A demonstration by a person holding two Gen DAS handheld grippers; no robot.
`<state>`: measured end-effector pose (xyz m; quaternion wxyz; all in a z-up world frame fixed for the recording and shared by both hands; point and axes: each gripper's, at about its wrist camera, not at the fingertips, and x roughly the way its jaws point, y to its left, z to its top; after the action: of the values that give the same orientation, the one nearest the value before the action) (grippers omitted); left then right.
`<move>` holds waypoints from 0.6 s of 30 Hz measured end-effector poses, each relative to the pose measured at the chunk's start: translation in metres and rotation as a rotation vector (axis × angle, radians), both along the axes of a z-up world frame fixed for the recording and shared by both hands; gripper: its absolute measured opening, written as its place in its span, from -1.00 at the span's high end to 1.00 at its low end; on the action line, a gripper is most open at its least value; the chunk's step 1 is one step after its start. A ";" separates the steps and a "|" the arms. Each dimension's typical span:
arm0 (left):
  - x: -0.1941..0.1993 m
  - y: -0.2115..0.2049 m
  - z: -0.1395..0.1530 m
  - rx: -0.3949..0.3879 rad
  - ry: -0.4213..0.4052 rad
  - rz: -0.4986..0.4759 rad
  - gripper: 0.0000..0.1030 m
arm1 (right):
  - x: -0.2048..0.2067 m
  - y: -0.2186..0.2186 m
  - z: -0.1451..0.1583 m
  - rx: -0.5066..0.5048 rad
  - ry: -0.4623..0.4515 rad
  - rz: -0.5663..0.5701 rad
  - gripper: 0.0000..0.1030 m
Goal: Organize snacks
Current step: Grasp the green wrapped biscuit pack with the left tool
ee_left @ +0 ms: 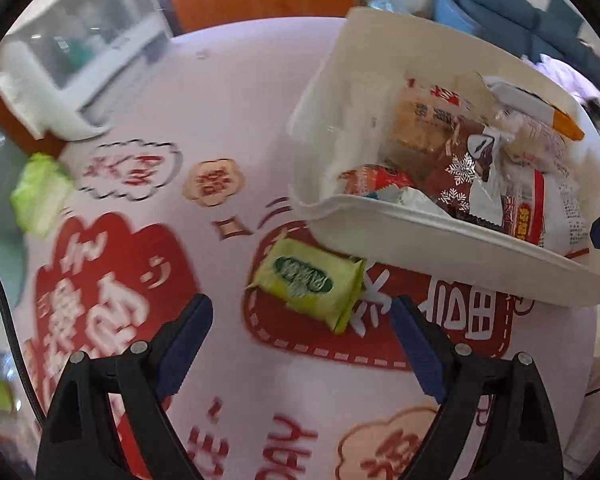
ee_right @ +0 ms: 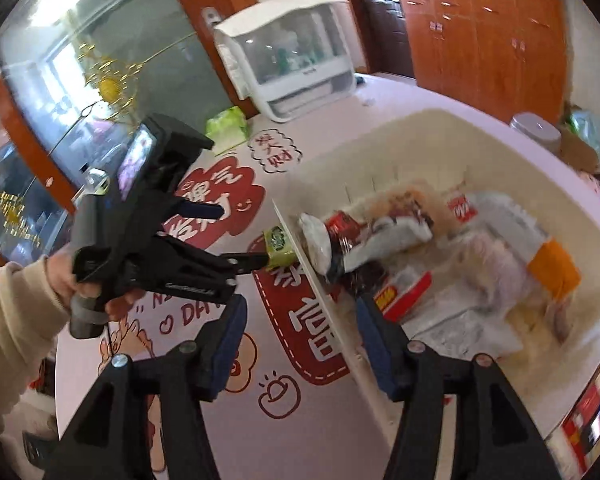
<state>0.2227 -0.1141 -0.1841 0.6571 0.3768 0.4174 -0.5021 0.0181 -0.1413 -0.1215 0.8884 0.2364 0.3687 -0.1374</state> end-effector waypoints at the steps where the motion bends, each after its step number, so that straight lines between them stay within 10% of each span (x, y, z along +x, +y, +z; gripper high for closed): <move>1: 0.000 -0.003 -0.005 -0.002 0.006 -0.016 -0.74 | 0.000 0.001 -0.004 0.001 -0.004 -0.022 -0.12; 18: 0.007 -0.003 -0.033 -0.041 0.035 -0.005 -0.13 | -0.003 -0.004 -0.025 0.008 -0.001 -0.162 -0.12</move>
<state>0.2302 -0.1171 -0.2167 0.6558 0.3557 0.4175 -0.5187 0.0152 -0.1450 -0.1463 0.8736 0.2692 0.3483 -0.2074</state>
